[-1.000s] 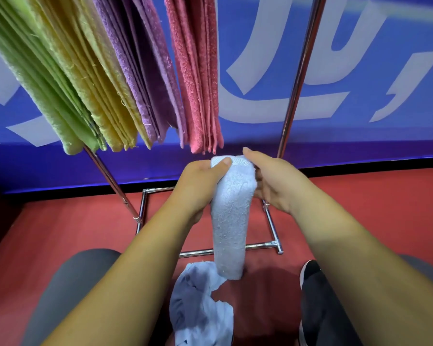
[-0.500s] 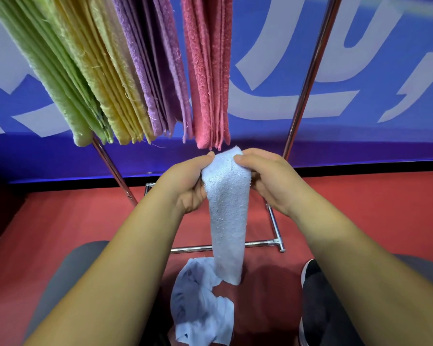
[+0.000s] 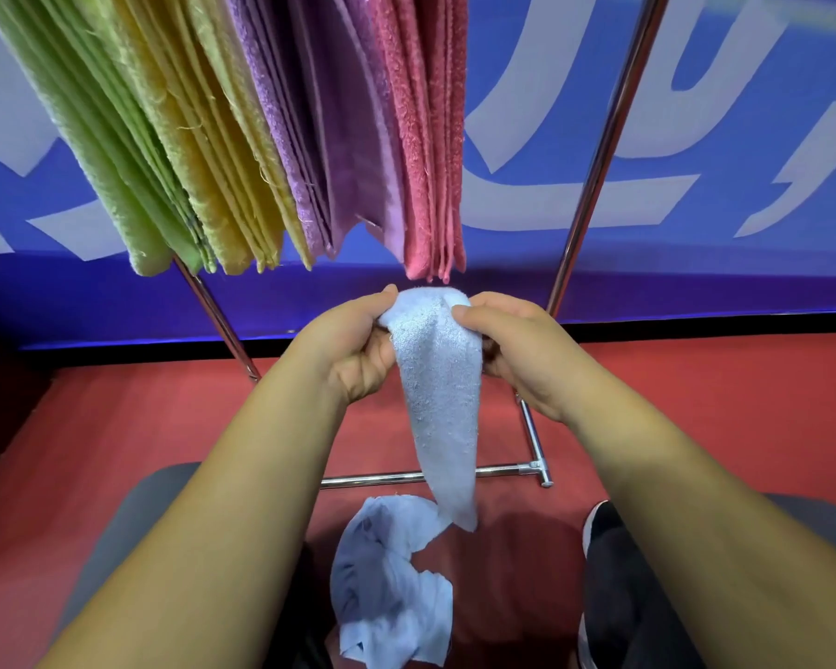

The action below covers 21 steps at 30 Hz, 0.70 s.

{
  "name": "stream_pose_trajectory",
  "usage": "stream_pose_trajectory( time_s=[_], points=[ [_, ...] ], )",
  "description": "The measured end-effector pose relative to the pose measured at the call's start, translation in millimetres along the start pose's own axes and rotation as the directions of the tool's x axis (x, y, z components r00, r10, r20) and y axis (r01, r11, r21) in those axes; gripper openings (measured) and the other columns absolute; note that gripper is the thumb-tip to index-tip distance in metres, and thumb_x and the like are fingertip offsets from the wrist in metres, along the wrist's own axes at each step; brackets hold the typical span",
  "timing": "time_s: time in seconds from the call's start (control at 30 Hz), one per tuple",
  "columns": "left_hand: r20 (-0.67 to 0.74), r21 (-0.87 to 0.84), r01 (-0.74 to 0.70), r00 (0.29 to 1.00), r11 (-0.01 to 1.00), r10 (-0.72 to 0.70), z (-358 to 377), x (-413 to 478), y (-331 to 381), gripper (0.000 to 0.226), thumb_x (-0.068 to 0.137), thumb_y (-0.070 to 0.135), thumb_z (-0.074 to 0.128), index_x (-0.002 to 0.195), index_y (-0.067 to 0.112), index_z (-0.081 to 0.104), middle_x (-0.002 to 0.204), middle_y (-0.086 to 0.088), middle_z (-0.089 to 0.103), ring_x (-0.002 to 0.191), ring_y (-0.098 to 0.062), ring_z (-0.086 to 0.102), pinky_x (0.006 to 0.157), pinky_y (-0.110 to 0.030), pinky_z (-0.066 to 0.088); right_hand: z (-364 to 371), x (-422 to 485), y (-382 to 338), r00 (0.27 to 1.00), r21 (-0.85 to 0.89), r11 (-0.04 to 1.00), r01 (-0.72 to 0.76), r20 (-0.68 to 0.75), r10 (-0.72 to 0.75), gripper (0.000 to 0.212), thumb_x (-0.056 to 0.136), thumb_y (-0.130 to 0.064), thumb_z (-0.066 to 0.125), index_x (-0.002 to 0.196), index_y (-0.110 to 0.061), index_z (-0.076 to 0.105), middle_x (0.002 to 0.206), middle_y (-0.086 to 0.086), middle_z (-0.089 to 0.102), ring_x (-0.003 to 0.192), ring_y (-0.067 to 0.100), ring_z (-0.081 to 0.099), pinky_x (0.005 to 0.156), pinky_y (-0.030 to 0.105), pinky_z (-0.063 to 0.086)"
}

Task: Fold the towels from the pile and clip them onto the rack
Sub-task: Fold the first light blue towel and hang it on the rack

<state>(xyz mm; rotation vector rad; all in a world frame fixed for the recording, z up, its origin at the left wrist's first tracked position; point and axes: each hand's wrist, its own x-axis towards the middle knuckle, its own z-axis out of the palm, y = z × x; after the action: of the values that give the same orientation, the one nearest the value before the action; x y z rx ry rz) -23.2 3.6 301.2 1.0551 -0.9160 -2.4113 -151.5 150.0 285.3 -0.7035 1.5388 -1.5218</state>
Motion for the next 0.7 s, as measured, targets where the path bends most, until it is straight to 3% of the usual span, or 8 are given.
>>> stream_pose_trajectory(
  time_s=[0.1, 0.2, 0.3, 0.43, 0.57, 0.63, 0.7],
  points=[
    [0.041, -0.036, -0.018, 0.999, 0.999, 0.02, 2.0, -3.5, 1.5, 0.033, 0.113, 0.015, 0.051, 0.135, -0.008, 0.057, 0.091, -0.021, 0.078, 0.071, -0.023, 0.08, 0.057, -0.03, 0.064, -1.7, 1.1, 0.3, 0.999, -0.021, 1.0, 0.008, -0.05, -0.009, 0.007, 0.103, -0.02, 0.067, 0.097, -0.018, 0.07, 0.08, 0.0, 0.07, 0.075, 0.016, 0.065, 0.078, 0.04, 0.053],
    [0.128, -0.021, -0.036, 0.991, 0.999, 0.038, 5.1, -4.6, -2.3, 0.041, 0.114, 0.021, 0.046, 0.139, -0.01, 0.058, 0.103, -0.021, 0.078, 0.089, -0.026, 0.079, 0.075, -0.036, 0.067, -3.6, 4.5, 2.6, 0.983, -0.028, 0.999, 0.031, -0.182, -0.036, 0.009, 0.093, -0.028, 0.074, 0.094, -0.021, 0.07, 0.085, 0.006, 0.066, 0.079, 0.022, 0.058, 0.07, 0.04, 0.047],
    [0.174, 0.209, -0.09, 0.983, 0.974, 0.054, 12.5, -4.0, -14.8, 0.04, 0.113, 0.032, 0.049, 0.121, -0.001, 0.072, 0.104, -0.014, 0.079, 0.093, -0.023, 0.077, 0.089, -0.038, 0.064, -10.5, 8.3, 6.4, 0.938, -0.106, 0.994, 0.022, -0.343, -0.057, 0.014, 0.085, -0.03, 0.076, 0.083, -0.02, 0.066, 0.075, 0.001, 0.057, 0.07, 0.019, 0.048, 0.061, 0.032, 0.038],
    [0.186, 0.466, -0.048, 0.982, 0.884, -0.045, 16.9, -0.8, -38.3, 0.035, 0.106, 0.022, 0.064, 0.131, -0.001, 0.07, 0.125, -0.015, 0.076, 0.113, -0.027, 0.073, 0.104, -0.045, 0.056, -26.4, 9.5, 12.9, 0.906, -0.121, 0.99, -0.075, -0.422, 0.017, 0.019, 0.095, -0.018, 0.074, 0.08, -0.022, 0.063, 0.071, 0.001, 0.059, 0.057, 0.019, 0.049, 0.048, 0.024, 0.041],
    [0.2, 0.637, -0.027, 0.971, 0.77, -0.131, 16.3, 0.1, -51.2, 0.024, 0.101, 0.015, 0.071, 0.122, 0.003, 0.075, 0.121, -0.014, 0.079, 0.115, -0.024, 0.075, 0.096, -0.038, 0.063, -36.2, 7.9, 11.0, 0.881, -0.11, 0.988, -0.106, -0.472, 0.042, 0.019, 0.096, -0.017, 0.075, 0.081, -0.021, 0.064, 0.066, 0.002, 0.058, 0.039, 0.011, 0.046, 0.04, 0.019, 0.038],
    [0.208, 0.675, -0.06, 0.972, 0.735, -0.112, 16.8, 2.3, -54.8, 0.023, 0.1, 0.013, 0.072, 0.12, 0.004, 0.075, 0.124, -0.016, 0.077, 0.108, -0.02, 0.074, 0.098, -0.036, 0.062, -42.6, 7.4, 10.3, 0.864, -0.131, 0.986, -0.099, -0.504, 0.02, 0.015, 0.094, -0.018, 0.076, 0.082, -0.021, 0.067, 0.071, 0.004, 0.062, 0.048, 0.015, 0.052, 0.049, 0.025, 0.043],
    [0.217, 0.677, -0.098, 0.973, 0.73, -0.071, 17.7, 5.1, -57.3, 0.024, 0.099, 0.014, 0.073, 0.121, 0.005, 0.075, 0.124, -0.016, 0.077, 0.106, -0.02, 0.072, 0.108, -0.042, 0.057, -47.8, 6.4, 9.1, 0.854, -0.115, 0.988, -0.101, -0.52, 0.027, 0.01, 0.093, -0.02, 0.077, 0.086, -0.02, 0.069, 0.078, 0.006, 0.065, 0.061, 0.022, 0.057, 0.059, 0.034, 0.048]
  ],
)
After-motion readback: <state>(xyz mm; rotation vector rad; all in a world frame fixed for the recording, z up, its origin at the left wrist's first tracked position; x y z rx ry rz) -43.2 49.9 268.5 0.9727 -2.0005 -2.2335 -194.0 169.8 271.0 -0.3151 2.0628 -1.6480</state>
